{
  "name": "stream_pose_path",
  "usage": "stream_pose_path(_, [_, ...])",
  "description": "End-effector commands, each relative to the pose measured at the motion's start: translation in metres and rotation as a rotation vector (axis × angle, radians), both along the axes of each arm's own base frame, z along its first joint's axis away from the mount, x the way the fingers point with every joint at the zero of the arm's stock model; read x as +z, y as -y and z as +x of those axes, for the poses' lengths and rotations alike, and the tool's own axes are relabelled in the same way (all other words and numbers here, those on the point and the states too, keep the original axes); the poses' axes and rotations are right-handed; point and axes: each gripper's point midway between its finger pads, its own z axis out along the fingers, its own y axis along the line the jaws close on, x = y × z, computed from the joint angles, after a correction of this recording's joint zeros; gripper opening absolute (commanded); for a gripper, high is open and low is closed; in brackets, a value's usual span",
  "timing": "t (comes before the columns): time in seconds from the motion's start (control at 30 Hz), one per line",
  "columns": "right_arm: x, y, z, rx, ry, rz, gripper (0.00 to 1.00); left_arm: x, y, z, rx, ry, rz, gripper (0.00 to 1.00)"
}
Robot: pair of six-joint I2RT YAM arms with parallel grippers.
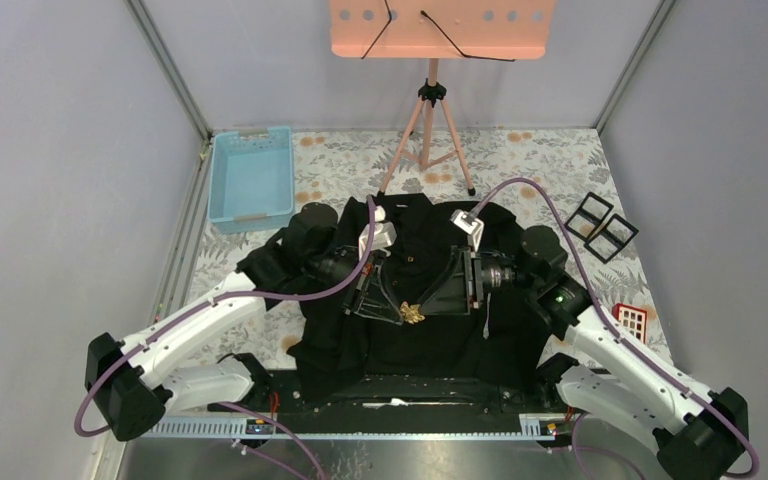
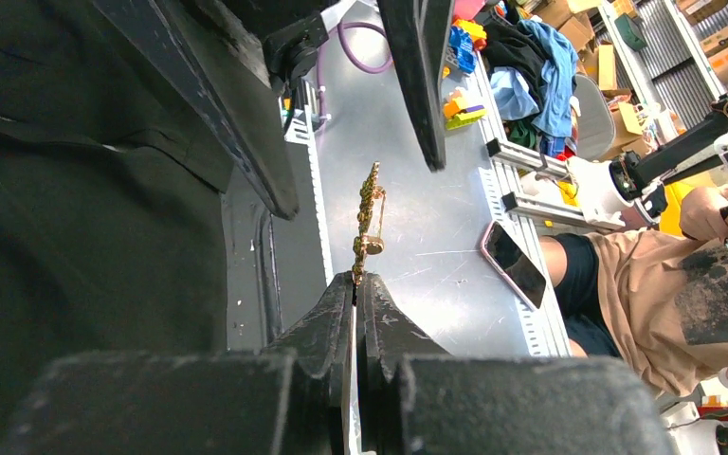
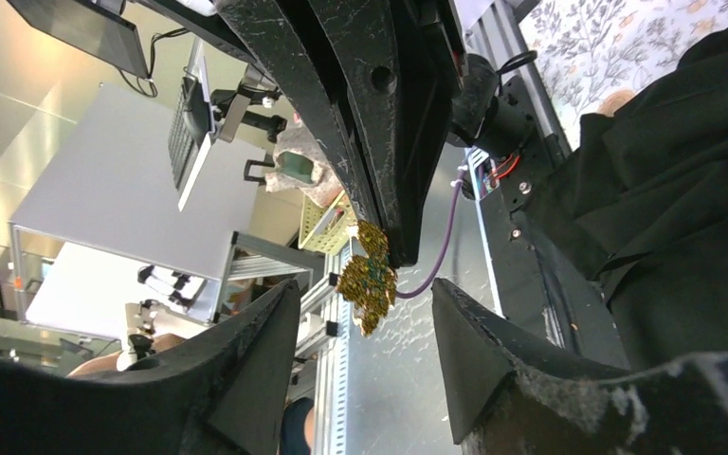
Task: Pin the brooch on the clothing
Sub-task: Adjust the brooch.
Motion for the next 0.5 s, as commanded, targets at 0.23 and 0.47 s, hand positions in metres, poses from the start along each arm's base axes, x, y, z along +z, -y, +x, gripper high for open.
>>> stream_pose_path(0.23, [0.003,-0.014,-0.010,0.064,0.028,-0.012,0.43,0.005,0.003,0.003,-0.027,0.025,-0.044,0.00])
stream_pose_path(0.47, [-0.002,-0.013,-0.011,0.055,0.037,-0.034,0.27,0.003,0.004,0.006,-0.015,0.023,-0.037,0.00])
